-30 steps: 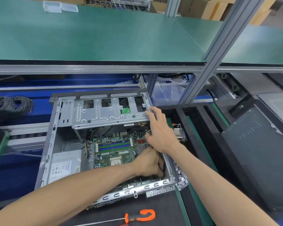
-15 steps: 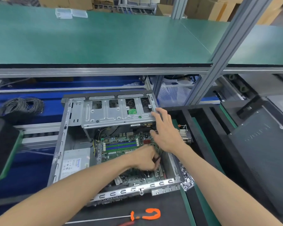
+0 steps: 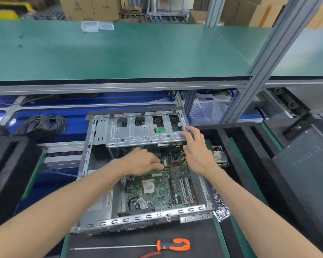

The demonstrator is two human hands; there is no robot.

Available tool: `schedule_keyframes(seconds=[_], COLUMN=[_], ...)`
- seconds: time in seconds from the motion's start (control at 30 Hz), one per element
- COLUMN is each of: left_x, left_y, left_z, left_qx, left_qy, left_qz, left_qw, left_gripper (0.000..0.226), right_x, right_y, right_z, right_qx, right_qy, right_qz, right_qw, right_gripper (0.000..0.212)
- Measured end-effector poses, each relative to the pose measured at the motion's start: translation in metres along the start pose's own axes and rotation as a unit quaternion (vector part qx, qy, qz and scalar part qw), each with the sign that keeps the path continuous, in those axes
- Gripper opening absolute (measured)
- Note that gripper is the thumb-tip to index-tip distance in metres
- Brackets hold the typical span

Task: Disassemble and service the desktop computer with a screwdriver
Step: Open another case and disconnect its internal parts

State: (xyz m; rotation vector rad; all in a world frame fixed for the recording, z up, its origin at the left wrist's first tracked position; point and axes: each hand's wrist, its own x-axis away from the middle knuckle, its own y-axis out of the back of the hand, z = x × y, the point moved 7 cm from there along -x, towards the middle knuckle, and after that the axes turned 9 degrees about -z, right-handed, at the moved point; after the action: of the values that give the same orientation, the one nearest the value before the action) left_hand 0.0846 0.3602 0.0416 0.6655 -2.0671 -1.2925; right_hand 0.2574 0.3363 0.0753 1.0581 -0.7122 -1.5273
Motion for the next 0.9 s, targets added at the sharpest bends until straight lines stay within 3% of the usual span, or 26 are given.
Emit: schedule_keyframes(seconds=[0.17, 0.33, 0.43, 0.6, 0.73, 0.8, 0.83, 0.87, 0.9], left_x=[0.004, -0.003, -0.01, -0.018, -0.023, -0.023, -0.023, -0.024, -0.024], left_y=[-0.002, -0.008, -0.01, -0.018, -0.019, -0.015, -0.019, -0.02, -0.017], left_z=[0.035, 0.036, 0.037, 0.03, 0.039, 0.041, 0.04, 0.044, 0.05], left_qx=[-0.121, -0.17, -0.112, -0.034, 0.037, 0.034, -0.047, -0.062, 0.031], left_qy=[0.093, 0.136, 0.167, 0.143, 0.21, 0.217, 0.18, 0.213, 0.284], left_qz=[0.06, 0.054, 0.062, 0.097, 0.07, 0.029, 0.046, 0.036, 0.012], left_qw=[0.987, 0.975, 0.978, 0.984, 0.975, 0.975, 0.981, 0.974, 0.958], left_gripper=[0.037, 0.038, 0.038, 0.044, 0.037, 0.04, 0.04, 0.038, 0.035], right_x=[0.0, 0.0, -0.001, -0.001, -0.001, -0.001, -0.001, -0.001, -0.001], right_y=[0.0, 0.0, 0.0, 0.0, 0.0, 0.0, 0.0, 0.0, 0.0], right_z=[0.0, -0.002, -0.002, -0.002, -0.001, 0.0, 0.001, 0.003, 0.003], right_qx=[0.006, 0.004, 0.002, 0.004, 0.01, 0.016, 0.021, 0.029, 0.037], right_qy=[-0.005, -0.004, -0.003, 0.004, 0.006, 0.009, 0.013, 0.018, 0.023], right_qz=[0.001, -0.005, -0.013, -0.021, -0.021, -0.02, -0.02, -0.021, -0.024], right_qw=[1.0, 1.0, 1.0, 1.0, 1.0, 1.0, 0.999, 0.999, 0.999], right_gripper=[0.042, 0.043, 0.041, 0.038, 0.039, 0.039, 0.039, 0.039, 0.039])
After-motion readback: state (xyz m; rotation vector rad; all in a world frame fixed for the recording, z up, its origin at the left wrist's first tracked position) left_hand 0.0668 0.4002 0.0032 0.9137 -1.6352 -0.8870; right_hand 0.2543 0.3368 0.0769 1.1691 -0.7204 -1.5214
